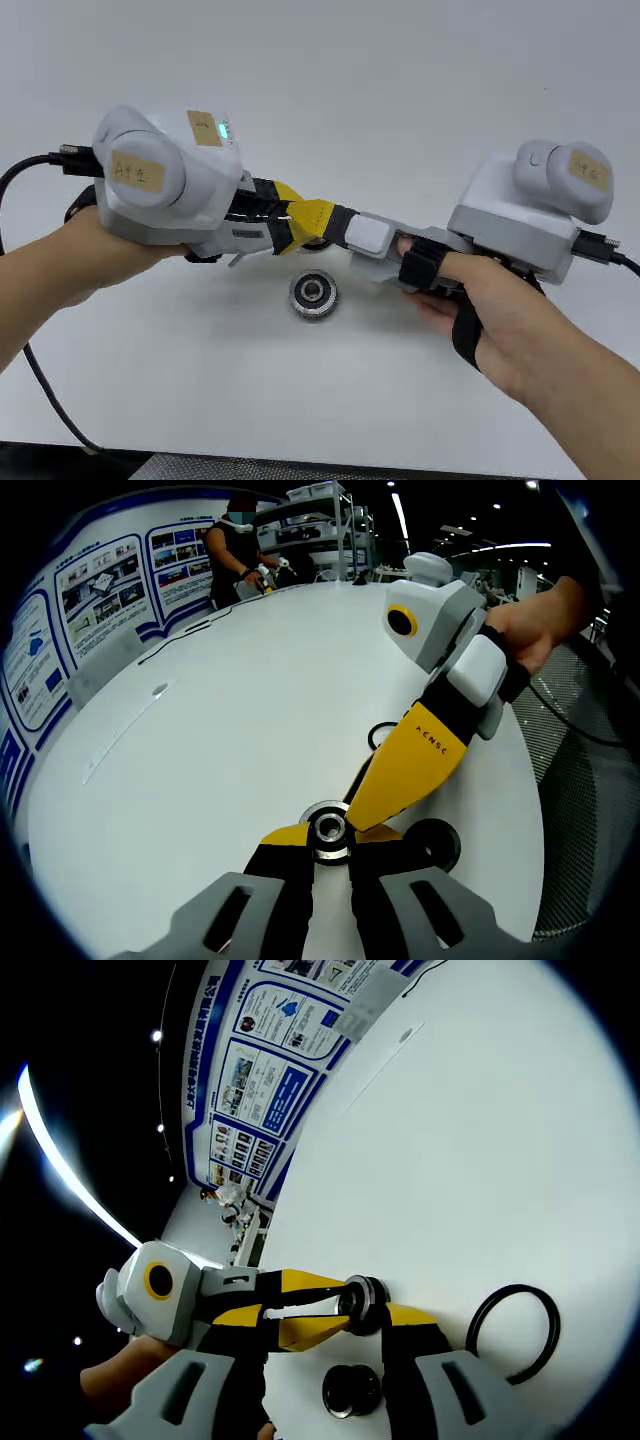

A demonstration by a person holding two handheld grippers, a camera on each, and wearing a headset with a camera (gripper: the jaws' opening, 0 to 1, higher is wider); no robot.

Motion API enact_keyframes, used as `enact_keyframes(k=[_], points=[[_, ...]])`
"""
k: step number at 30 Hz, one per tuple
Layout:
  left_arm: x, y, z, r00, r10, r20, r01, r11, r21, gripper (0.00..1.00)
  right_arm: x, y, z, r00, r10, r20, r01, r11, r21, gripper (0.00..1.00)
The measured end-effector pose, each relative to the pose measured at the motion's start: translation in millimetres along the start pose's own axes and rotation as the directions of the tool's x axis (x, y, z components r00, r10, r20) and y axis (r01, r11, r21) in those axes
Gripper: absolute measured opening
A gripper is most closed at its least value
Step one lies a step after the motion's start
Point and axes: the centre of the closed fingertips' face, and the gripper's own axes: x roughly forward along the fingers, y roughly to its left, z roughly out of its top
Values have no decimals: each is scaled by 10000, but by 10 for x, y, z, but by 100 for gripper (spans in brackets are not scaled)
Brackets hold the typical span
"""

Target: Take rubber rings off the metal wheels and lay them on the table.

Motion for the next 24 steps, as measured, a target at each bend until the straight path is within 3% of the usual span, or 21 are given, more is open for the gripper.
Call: enact_keyframes(k=[13,18,21,24], points=[[-5,5,0,10000,33,-29,-33,10000,22,12,24,48,-27,9991,-284,-330,280,9995,-130,52],[-8,7,0,10000,36,-30,-36,10000,-7,12,53,53,-17,9982,-555,-221,550,9983,-198,54],[-10,9,-1,10000,43,-37,-43,10000,-23,12,89,67,31,9977,-665,116,668,9974,-286,56],[-13,11,-2,10000,73,-42,-73,10000,-22,12,108,81,44,9974,-721,4,720,9960,-534,57]])
